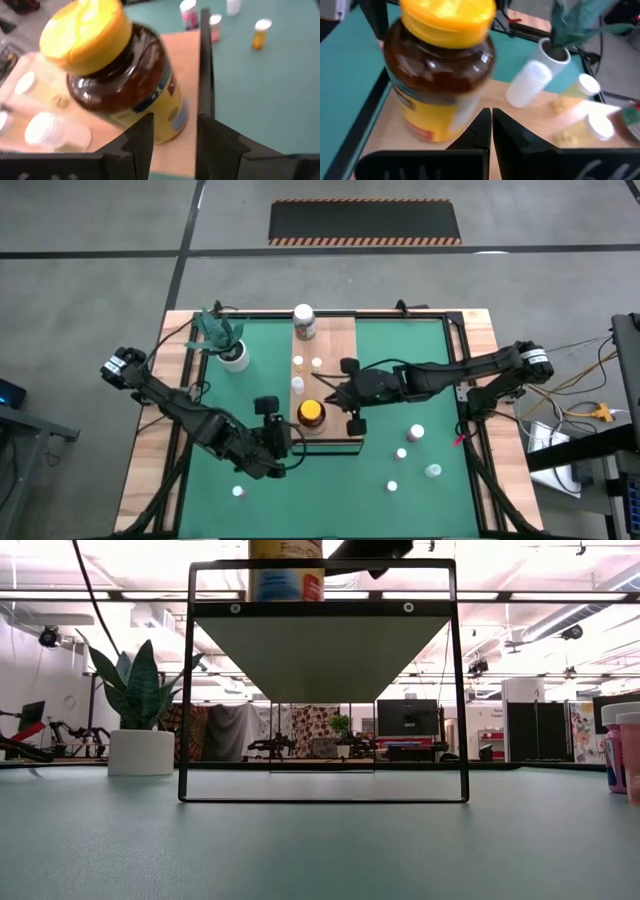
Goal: Pick and place medicine bottles onto shelf by color
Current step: Put the yellow pill bottle on the shelf
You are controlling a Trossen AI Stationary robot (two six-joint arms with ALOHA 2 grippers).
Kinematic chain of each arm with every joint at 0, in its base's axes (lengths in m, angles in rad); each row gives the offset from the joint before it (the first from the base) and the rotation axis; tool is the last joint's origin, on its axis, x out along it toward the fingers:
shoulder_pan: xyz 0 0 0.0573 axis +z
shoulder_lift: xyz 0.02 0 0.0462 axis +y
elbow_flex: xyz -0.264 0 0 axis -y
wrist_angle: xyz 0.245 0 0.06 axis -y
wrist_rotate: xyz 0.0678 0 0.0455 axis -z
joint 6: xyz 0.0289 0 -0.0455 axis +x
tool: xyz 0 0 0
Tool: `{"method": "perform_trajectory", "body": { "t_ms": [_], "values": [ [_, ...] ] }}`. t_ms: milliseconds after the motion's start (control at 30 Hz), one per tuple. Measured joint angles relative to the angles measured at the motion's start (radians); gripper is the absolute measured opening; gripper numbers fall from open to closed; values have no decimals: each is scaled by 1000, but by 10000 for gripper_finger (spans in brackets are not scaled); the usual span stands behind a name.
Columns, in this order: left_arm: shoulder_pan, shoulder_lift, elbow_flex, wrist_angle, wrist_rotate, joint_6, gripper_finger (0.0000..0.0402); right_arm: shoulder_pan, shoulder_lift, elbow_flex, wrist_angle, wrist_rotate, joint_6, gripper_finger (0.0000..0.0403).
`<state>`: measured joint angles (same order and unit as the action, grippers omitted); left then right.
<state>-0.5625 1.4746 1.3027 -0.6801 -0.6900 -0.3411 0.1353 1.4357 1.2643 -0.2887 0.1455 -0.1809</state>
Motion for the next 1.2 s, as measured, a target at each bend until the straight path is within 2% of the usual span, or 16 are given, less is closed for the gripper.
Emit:
{"method": "perform_trajectory", "body": {
  "t_ms": [200,400,567,800,967,1200],
  "values": [
    [1,-2,-1,-10,-9,33,134,14,0,-15,7,-104,6,9],
    [2,-15,-1,-103,-36,-22,134,60,0,-15,0,-176,-2,9],
    [2,-22,-1,-149,-54,-69,134,69,-1,0,-45,-165,-2,9],
    [-7,-22,-1,-81,-17,-41,134,67,-3,-2,-48,11,14,9],
    [-7,-19,-1,12,49,60,134,67,5,-15,9,13,14,9],
    [-2,-19,-1,-21,-1,73,134,74,12,-26,28,-44,17,9]
  ]
}}
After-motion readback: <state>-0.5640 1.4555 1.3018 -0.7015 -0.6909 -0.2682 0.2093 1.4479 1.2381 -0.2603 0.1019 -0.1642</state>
